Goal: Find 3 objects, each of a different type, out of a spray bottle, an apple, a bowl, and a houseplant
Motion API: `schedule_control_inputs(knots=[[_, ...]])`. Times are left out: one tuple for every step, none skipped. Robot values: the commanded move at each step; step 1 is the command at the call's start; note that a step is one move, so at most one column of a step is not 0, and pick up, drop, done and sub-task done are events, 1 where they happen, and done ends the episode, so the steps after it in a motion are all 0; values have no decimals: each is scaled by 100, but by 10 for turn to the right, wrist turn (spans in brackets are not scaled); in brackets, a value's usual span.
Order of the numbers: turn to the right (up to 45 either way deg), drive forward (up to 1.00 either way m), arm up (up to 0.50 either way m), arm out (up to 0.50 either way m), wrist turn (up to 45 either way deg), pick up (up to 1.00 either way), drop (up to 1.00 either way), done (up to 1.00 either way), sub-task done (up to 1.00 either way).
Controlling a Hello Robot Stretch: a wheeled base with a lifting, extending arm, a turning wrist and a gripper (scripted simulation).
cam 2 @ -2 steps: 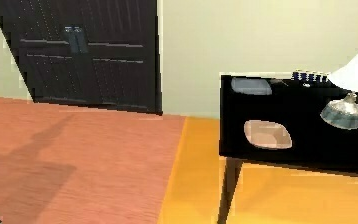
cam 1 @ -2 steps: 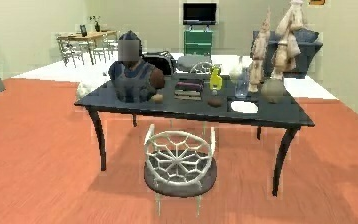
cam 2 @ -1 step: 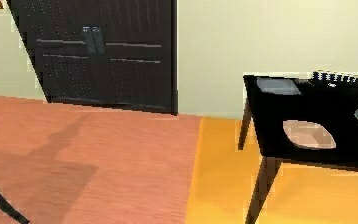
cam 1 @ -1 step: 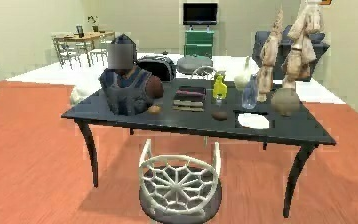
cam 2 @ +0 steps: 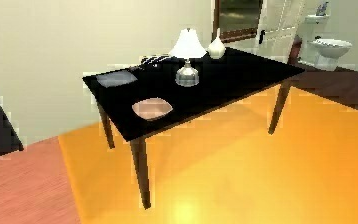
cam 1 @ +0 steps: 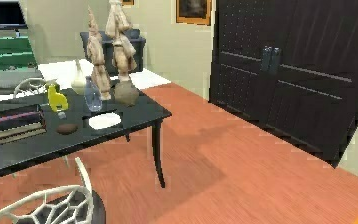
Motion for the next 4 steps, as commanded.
schedule_control_inputs(knots=[[180, 0, 0, 0, 0, 0, 0, 0, 0], [0, 85, 0, 0, 0, 0, 0, 0, 0], [-450, 0, 0, 0, 0, 0, 0, 0, 0], [-360, 0, 0, 0, 0, 0, 0, 0, 0]])
